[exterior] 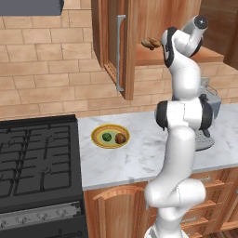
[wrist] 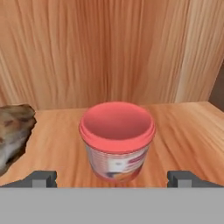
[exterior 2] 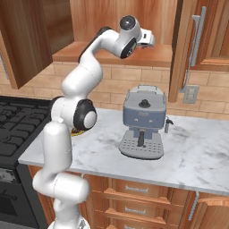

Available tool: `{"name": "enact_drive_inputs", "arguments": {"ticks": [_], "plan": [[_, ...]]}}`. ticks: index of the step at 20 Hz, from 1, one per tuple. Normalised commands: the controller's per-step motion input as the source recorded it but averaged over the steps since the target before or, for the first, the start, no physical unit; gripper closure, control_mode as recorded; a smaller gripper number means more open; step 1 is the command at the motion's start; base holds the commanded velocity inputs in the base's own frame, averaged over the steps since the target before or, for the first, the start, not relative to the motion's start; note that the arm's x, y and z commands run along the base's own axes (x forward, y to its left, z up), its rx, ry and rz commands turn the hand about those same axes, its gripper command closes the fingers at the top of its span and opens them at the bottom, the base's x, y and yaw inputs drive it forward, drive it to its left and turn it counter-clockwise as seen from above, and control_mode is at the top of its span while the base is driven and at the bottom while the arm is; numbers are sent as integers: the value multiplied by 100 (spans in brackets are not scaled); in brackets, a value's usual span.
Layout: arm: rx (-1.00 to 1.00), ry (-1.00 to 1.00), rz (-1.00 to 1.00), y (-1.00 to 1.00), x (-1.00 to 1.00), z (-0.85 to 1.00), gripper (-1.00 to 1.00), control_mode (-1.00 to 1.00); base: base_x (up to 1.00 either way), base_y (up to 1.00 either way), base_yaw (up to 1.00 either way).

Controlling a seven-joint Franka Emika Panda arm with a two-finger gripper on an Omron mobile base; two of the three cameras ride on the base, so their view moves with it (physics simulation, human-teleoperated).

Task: Pick the avocado and bread from the counter and place them on the plate. Then pick the jam from the cabinet and place it next to the plate. Lastly close the cabinet door.

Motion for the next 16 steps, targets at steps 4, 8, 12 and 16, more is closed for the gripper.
{"name": "enact_drive_inputs", "arguments": {"ticks": [4, 8, 12, 16], "plan": [[0, 0, 0, -6, 29, 0, -100, -100, 0, 0, 0], [0, 0, 0, -7, 27, 0, -100, -100, 0, 0, 0], [0, 0, 0, -7, 25, 0, -100, -100, 0, 0, 0], [0, 0, 0, -3, 12, 0, 100, -100, 0, 0, 0]]}}
